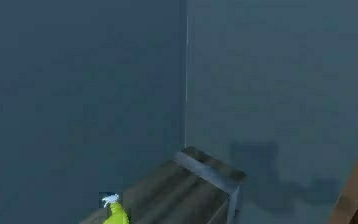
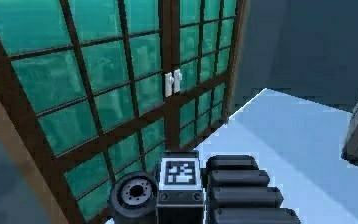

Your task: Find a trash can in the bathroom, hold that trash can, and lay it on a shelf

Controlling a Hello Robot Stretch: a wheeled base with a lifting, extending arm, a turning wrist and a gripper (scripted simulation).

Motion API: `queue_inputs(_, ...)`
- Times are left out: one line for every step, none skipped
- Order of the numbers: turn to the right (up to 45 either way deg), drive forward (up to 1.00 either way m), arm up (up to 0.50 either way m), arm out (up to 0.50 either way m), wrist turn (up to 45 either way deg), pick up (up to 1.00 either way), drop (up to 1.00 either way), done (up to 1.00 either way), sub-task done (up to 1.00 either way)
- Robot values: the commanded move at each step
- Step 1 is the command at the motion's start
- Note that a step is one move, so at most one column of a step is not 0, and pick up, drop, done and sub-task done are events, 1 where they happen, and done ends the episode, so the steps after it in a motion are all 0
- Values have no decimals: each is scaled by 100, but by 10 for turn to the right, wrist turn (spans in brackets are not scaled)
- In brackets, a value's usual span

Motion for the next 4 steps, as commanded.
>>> queue_inputs(450,0,0,0,0,0,0,0,0)
queue_inputs(450,0,0,0,0,0,0,0,0)
queue_inputs(180,0,0,0,0,0,0,0,0)
queue_inputs(-450,0,0,0,0,0,0,0,0)
